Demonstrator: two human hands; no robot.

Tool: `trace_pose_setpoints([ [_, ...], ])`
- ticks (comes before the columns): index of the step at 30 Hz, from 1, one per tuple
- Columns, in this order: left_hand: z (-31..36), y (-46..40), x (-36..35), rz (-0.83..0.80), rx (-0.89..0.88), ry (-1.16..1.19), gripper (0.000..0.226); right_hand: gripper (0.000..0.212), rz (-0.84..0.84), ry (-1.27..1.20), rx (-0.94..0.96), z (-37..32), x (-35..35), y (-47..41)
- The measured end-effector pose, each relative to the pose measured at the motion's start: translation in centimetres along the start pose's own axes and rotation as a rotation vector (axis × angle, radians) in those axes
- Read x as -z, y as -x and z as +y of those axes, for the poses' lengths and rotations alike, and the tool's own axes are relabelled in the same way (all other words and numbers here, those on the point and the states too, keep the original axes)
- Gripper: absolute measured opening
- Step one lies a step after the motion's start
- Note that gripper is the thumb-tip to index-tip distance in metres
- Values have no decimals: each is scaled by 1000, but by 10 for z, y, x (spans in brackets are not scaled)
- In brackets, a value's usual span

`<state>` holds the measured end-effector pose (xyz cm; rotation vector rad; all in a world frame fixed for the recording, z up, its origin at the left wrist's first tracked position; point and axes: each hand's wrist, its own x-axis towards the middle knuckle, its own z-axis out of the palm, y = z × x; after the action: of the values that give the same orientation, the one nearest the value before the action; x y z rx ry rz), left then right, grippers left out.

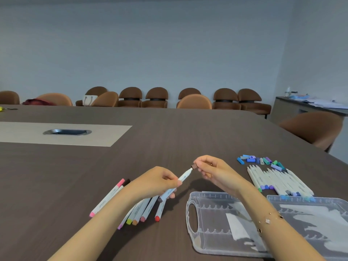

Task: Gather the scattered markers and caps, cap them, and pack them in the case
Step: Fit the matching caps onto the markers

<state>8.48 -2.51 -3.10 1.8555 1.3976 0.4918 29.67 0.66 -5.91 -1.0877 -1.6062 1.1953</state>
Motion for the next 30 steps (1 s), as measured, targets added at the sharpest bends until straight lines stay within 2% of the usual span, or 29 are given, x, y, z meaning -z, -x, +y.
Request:
trace_pose_setpoints([
  [9,1,0,-5,-22,47,62,21,21,-37,195,15,0,-8,-1],
  [14,6,0,-13,18,121,273,24,25,39,211,55,2,-23,-7],
  [20,6,-1,-18,48,188,323,22,24,61,229,89,5,-29,-9],
  [23,4,-5,-15,75,190,207,20,23,59,260,85,6,-31,-11],
  [25,1,-6,-14,143,191,-35,17,19,44,353,64,8,-31,-14],
  [27,-5,-6,-14,190,205,-259,22,17,115,431,53,11,-27,-17],
  [30,-12,-6,-18,193,206,-480,32,19,263,394,72,9,-13,-18],
])
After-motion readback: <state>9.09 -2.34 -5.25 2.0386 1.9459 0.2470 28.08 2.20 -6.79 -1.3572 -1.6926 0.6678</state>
